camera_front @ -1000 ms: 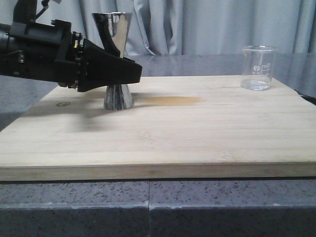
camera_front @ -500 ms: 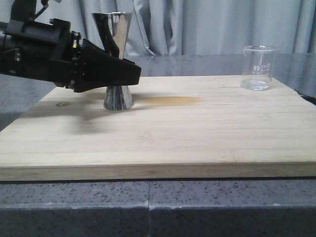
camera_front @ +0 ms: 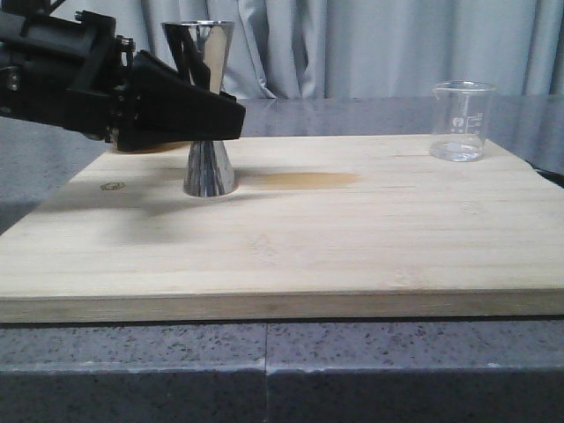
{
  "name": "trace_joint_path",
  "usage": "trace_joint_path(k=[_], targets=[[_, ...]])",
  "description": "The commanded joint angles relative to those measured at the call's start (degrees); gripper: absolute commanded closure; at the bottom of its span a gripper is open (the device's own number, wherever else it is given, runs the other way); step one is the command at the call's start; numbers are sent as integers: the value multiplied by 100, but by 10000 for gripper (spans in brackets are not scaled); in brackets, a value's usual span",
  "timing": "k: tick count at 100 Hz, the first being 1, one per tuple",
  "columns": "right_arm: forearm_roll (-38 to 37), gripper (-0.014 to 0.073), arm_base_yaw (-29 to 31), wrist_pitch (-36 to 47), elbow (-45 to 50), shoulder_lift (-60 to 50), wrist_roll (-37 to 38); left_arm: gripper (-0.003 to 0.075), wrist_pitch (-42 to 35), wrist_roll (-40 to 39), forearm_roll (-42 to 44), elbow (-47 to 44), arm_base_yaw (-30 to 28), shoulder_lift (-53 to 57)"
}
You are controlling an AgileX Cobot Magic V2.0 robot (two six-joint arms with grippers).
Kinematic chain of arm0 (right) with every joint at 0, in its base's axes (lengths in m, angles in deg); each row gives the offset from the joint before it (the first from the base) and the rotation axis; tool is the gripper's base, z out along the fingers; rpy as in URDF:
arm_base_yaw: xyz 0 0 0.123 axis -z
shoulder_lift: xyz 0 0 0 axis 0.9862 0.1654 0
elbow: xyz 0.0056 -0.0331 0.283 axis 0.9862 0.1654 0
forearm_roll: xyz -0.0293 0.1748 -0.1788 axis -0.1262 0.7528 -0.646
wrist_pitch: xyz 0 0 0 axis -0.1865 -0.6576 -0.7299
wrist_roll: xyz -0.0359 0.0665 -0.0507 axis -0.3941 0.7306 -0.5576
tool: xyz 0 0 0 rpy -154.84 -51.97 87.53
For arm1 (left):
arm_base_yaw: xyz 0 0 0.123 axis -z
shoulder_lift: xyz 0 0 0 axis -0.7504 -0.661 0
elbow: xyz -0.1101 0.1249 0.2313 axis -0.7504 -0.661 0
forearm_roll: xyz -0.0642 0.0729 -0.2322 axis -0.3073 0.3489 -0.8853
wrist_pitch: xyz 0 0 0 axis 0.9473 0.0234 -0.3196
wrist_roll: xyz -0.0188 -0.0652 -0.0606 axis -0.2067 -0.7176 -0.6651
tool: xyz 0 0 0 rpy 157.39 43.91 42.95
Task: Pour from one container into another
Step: 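Open the left gripper and withdraw it from the jigger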
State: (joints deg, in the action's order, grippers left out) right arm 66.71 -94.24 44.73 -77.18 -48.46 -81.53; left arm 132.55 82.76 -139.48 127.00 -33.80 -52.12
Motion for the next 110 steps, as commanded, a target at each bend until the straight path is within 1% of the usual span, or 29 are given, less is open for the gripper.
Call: trace_joint_path(k=[1, 45, 57, 110], targets=[[7, 60, 16, 404, -137, -39, 0, 361, 426, -78, -281, 112, -66, 294], [7, 60, 16, 404, -137, -39, 0, 361, 407, -78, -133, 112, -352, 294], [7, 60, 16, 404, -137, -39, 0, 361, 407, -184, -97, 112, -397, 294], [7, 60, 16, 404, -137, -39, 0, 361, 439, -242, 0, 112, -424, 294]])
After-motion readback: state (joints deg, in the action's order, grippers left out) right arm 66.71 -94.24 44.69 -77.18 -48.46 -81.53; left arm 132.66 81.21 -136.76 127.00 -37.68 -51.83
